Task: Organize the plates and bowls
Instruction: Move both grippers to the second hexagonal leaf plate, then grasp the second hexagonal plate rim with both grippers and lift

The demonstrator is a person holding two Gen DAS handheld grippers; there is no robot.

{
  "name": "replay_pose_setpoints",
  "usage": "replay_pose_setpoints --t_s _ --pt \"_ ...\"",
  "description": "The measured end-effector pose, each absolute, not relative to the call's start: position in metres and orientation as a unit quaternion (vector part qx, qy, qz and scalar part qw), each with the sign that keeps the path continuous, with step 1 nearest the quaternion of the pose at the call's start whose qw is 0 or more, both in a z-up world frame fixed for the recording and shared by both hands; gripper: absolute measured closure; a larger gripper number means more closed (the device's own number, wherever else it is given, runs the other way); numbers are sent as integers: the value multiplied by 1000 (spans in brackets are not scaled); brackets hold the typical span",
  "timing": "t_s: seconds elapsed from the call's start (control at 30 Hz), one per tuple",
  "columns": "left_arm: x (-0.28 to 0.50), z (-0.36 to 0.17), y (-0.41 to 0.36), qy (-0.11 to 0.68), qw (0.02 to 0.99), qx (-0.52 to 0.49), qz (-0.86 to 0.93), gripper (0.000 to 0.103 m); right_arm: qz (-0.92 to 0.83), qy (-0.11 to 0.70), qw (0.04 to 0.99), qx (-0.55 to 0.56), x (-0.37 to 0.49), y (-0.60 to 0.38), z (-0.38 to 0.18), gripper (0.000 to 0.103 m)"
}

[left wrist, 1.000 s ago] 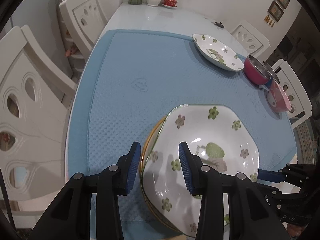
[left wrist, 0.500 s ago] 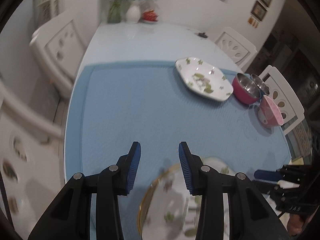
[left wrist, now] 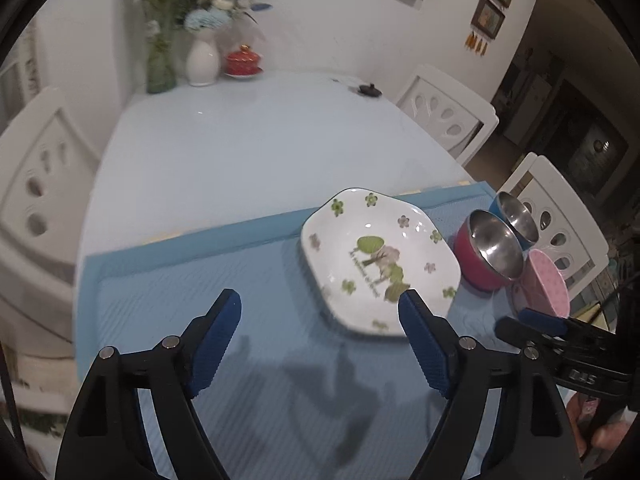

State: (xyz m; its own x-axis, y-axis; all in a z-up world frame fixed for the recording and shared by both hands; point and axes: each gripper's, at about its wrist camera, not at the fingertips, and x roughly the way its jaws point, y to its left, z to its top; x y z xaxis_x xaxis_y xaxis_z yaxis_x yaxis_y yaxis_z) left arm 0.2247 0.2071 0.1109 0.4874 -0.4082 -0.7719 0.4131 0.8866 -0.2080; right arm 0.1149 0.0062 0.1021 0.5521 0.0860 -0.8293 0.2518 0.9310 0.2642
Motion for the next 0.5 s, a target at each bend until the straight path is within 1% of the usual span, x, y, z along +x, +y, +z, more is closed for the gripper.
replay_pose_setpoints --t_s 0.17,0.33,0.43,0.5 --pt "253 83 176 471 844 19 -255 23 -71 496 847 177 162 -3 71 49" --pt "274 50 163 497 829 21 -258 24 -87 524 827 183 185 -10 42 49" --pt "284 35 161 512 818 16 -261 25 -83 529 828 167 196 -8 30 49" --pt "286 29 161 516 814 13 -267 28 -75 528 831 159 205 -8 25 53"
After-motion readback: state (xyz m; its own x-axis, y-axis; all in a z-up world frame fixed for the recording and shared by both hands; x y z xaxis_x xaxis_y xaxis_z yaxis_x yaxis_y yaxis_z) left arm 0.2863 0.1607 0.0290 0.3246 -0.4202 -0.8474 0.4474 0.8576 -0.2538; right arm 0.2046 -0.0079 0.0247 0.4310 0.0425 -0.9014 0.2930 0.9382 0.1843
